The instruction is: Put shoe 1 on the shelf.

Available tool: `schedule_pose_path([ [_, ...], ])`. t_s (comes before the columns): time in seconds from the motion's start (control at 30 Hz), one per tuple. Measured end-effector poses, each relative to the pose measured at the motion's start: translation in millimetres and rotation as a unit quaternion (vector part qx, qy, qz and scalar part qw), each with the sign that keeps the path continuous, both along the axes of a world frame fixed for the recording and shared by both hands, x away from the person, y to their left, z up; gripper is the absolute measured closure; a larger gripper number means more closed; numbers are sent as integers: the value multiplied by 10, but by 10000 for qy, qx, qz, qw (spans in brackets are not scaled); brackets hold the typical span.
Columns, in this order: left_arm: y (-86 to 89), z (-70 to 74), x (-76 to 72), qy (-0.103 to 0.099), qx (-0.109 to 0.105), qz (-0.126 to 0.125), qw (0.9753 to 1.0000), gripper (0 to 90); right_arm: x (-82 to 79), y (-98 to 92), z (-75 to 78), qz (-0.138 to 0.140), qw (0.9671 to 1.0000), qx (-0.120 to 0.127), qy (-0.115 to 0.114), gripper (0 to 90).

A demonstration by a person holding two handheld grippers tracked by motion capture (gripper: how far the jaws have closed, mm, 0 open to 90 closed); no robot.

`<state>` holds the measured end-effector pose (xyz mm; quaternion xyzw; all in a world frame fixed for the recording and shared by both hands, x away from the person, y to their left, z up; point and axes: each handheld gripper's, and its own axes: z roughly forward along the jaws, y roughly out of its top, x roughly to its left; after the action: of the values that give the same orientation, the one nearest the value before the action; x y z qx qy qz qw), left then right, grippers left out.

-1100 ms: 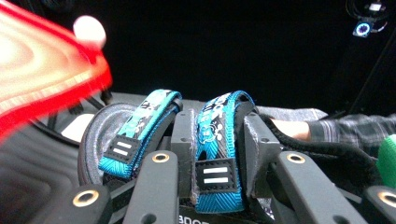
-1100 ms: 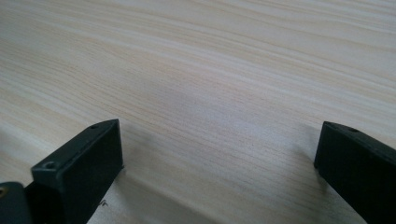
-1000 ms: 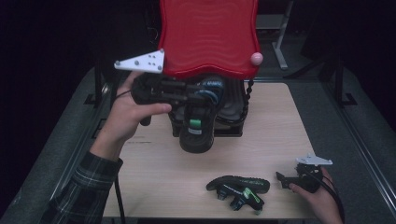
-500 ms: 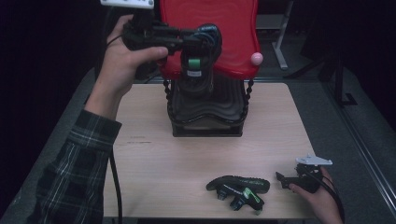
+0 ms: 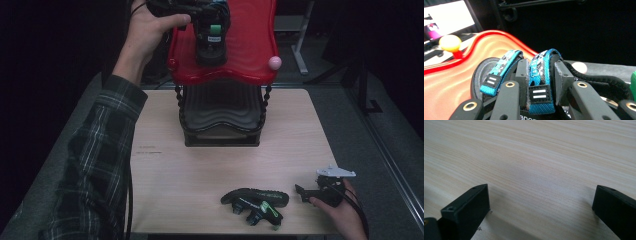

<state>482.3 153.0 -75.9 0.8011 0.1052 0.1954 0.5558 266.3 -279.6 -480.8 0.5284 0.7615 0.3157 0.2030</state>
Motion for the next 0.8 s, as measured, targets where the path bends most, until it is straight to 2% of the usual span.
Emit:
schedule_pose_path([
  [0.17,-19,-13,220,-118,109,168,9997,692,0,0,0,14,10000,0,-2,6],
  [0.33,-26,-106,314,-113,162,177,9996,692,-1,2,0,13,10000,0,-4,6],
  [0.43,-23,-192,316,-109,269,185,9994,692,-4,3,0,21,10000,-1,-2,6],
  [0.57,11,-312,279,-73,194,99,9997,691,-4,3,0,22,10000,-1,-1,6],
  [0.7,41,-367,261,-59,109,107,9999,689,-4,3,0,24,10000,-2,-3,6],
  [0.77,65,-366,269,78,26,81,9999,675,-4,3,0,23,10000,-2,-1,6],
  [0.8,69,-362,264,86,24,148,9999,636,-5,4,0,20,10000,-1,-1,6],
])
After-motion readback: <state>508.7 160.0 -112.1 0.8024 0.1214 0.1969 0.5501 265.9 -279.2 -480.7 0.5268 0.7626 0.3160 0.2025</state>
